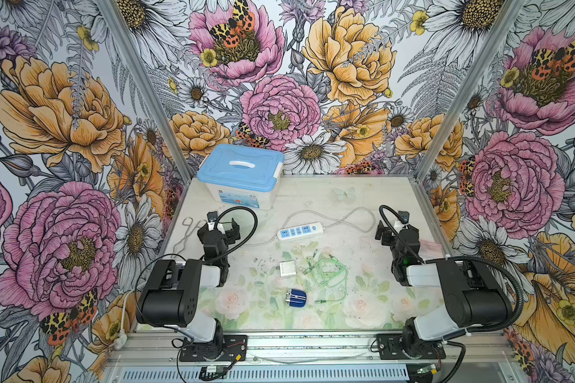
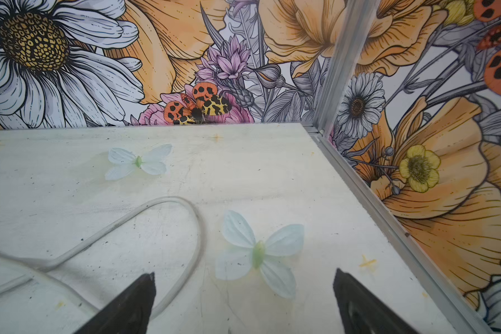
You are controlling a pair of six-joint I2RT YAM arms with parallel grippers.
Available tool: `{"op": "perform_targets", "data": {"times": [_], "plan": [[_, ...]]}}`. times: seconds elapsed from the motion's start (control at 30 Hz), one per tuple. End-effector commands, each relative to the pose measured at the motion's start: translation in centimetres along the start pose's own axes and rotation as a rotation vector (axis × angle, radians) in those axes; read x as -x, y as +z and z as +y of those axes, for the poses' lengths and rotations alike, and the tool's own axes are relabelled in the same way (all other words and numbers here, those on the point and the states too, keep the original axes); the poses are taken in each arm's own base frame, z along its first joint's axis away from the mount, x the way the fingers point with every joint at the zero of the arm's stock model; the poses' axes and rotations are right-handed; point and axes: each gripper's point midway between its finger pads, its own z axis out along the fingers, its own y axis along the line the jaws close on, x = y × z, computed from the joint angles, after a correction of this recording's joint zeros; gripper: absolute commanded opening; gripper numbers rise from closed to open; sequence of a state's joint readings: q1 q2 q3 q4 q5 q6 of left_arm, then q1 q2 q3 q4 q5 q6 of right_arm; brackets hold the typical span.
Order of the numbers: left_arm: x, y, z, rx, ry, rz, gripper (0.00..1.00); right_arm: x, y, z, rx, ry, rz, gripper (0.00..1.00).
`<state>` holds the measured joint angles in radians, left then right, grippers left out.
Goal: Charge the electric shaver
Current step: Pick up the charging cable from the center of the board.
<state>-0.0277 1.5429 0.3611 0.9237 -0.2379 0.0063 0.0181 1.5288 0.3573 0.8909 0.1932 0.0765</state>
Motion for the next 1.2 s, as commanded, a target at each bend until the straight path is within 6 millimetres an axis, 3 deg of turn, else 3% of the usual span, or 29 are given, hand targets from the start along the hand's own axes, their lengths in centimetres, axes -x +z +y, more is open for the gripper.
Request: {"op": "perform_targets", "data": {"times": [0.0,0.73,0.87,0.93,1.0,1.1,1.17], "plan": [[0.9,0.3,0.0,-0.009,-0.015,-0.024,0.99,0.9,0.4,0.0,0.003,-0.001,-0.023,0.99],[0.9,0.3,0.1,-0.008,-0.019,-0.022,0.99,0.8,0.7,-0.3,0.026,0.024,-0.01,0.98],[0.8,0.3,-0.2,-0.055,-0.038,-0.022,0.87,0.8,0.7,-0.2,0.025,0.023,-0.007,0.85],[1.0,0.3,0.1,-0.041,-0.044,-0.023,0.82,0.9,0.6,-0.3,0.014,0.019,-0.014,0.83],[2.0,-0.1,1.6,0.047,-0.066,-0.019,0.77,1.7,0.5,0.0,0.001,-0.005,0.001,0.81],[5.4,-1.7,3.5,0.189,-0.096,-0.011,0.77,4.4,0.3,1.4,0.024,-0.067,0.071,0.78],[7.6,-2.5,3.3,0.181,-0.175,0.004,0.78,6.1,0.0,4.1,0.125,-0.106,0.133,0.77]]}}
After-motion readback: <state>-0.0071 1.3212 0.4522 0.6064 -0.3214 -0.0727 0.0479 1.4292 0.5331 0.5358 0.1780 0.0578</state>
